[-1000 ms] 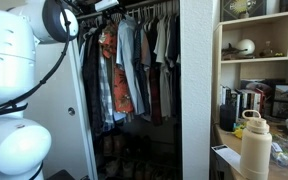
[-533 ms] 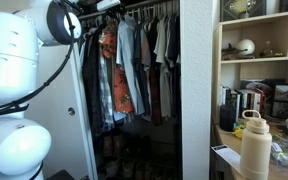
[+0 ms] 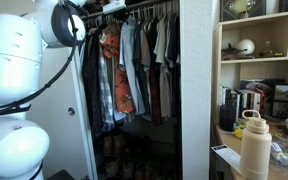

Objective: Take the light blue shirt out of the closet

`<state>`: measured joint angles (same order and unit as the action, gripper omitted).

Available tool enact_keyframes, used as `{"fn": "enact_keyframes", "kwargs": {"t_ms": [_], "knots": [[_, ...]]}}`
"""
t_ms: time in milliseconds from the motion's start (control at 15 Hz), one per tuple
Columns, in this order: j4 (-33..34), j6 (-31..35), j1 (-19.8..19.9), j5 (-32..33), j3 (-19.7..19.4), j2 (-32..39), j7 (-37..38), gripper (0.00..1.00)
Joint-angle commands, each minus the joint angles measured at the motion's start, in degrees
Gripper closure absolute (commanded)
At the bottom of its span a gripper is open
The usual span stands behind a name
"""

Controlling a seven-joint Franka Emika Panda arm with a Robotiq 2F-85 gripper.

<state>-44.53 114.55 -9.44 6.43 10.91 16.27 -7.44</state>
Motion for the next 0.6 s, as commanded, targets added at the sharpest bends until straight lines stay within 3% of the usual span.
{"fn": "enact_keyframes", "kwargs": {"t_ms": [0, 533], "knots": [[1.18, 1.13, 0.44, -0.85, 0.11, 1.03, 0.32, 0.95], [-0.97, 6.29, 0.2, 0.01, 0.01, 0.62, 0.72, 0.94]]}}
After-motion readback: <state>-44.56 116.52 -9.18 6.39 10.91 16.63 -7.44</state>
